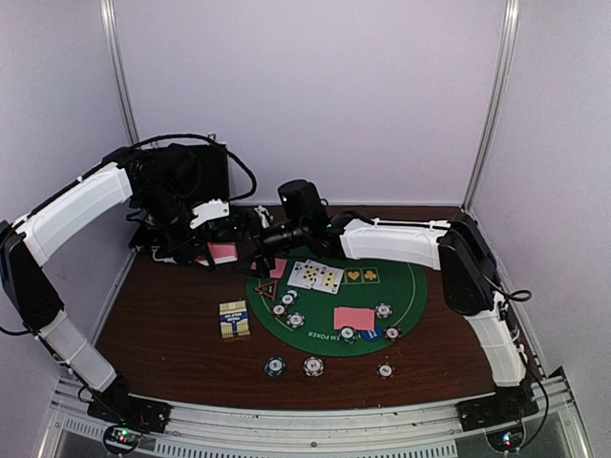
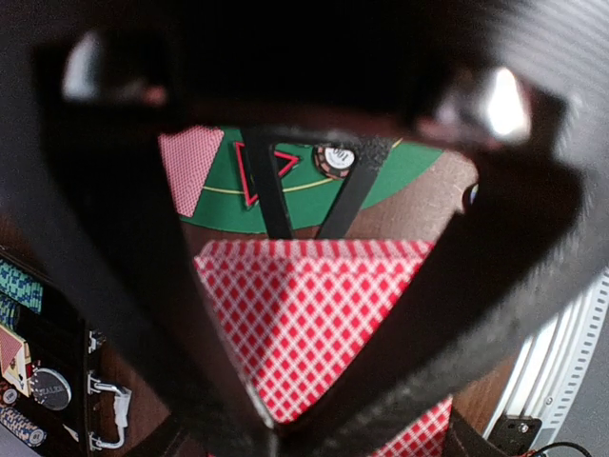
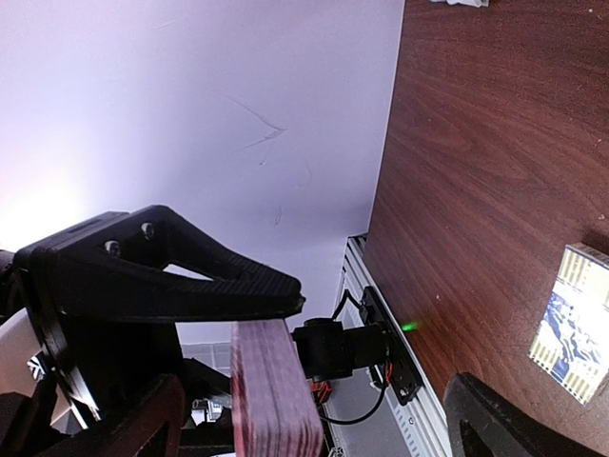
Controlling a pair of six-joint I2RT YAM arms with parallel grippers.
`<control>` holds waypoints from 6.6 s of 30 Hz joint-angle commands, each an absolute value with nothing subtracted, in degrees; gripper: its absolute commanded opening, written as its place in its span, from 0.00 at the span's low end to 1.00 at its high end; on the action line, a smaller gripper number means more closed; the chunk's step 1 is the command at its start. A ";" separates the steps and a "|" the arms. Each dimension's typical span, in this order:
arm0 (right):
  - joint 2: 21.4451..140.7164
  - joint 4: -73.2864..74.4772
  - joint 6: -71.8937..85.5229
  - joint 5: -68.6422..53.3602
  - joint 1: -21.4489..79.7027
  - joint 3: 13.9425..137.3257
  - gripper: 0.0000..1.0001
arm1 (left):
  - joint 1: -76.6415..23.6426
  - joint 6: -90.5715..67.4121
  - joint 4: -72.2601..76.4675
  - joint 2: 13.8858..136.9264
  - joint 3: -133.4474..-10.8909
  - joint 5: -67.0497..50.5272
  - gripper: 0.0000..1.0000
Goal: Distribute texas hold em gaming equipment
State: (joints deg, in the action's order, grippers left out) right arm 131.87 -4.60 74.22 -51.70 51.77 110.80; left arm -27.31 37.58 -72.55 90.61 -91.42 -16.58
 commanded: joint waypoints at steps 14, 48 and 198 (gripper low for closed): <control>135.08 -0.46 73.71 -51.63 51.04 114.22 0.81 | -26.98 37.68 -71.49 89.65 -92.82 -17.78 0.00; 124.69 1.81 70.44 -53.21 47.17 106.87 0.25 | -26.98 37.69 -71.39 89.68 -92.81 -17.55 0.00; 129.75 1.60 69.64 -49.22 50.76 108.75 0.69 | -27.07 37.61 -70.12 89.30 -92.73 -17.62 0.00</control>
